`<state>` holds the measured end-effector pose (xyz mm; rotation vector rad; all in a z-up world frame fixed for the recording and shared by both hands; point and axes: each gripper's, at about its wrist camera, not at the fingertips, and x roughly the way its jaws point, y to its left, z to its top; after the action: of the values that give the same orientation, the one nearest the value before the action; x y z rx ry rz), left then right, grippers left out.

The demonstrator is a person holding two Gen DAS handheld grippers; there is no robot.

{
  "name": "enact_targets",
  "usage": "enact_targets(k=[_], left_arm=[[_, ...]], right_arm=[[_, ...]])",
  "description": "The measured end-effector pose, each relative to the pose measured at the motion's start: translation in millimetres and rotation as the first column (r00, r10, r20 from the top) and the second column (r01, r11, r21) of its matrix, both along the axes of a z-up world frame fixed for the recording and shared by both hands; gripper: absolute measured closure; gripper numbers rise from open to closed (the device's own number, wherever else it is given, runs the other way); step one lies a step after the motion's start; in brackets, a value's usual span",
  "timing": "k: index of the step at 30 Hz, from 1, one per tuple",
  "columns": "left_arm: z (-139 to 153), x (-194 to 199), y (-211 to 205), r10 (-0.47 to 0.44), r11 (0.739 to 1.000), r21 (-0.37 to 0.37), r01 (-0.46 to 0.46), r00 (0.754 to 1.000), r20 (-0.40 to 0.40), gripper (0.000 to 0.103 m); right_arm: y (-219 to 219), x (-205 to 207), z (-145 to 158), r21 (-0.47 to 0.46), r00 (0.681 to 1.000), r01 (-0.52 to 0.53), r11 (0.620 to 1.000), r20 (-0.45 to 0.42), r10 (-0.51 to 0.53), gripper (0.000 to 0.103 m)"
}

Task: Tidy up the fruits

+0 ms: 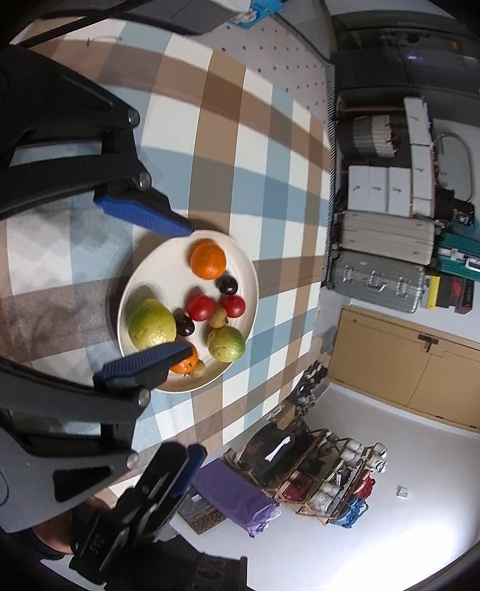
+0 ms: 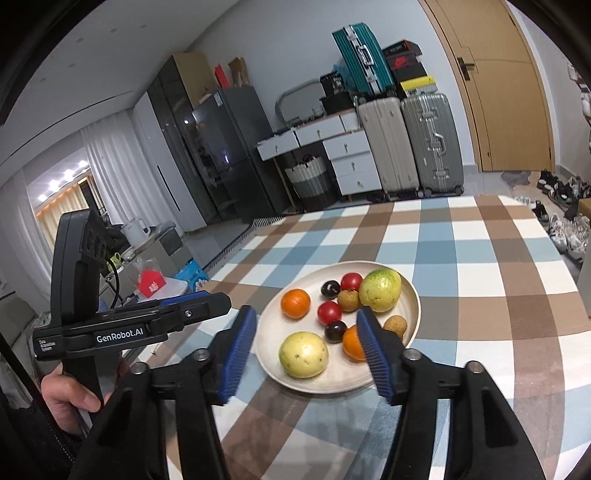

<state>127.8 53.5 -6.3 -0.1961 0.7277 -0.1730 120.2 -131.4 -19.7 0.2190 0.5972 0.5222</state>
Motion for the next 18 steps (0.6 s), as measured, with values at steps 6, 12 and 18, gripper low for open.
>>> enact_targets(k=[6,12,18], left_arm=[[14.6,-31.4,1.8,0.035,0.998,0.054,-0.038,0.997,0.063,0.022],[23.3,-56.2,1.9,0.057,0.994,0.090,-0.067,0.993,0.106,0.018],[30.5,-79.8,8.1,0.125,0.983,0.112,-0.145,0.977,0.174,0.001]], right_arm=[[5.2,-25.3,14.5,-0.003,0.998,-0.007,1.000,0.061,0.007,0.030],[9.8,-46.7,23.0,-0.007,0.994,-0.006,1.000,0.111,0.006,0.017],[13.8,-64.8,26.1,-0.020,0.990,0.010,1.000,0.139,-0.007,0.006]])
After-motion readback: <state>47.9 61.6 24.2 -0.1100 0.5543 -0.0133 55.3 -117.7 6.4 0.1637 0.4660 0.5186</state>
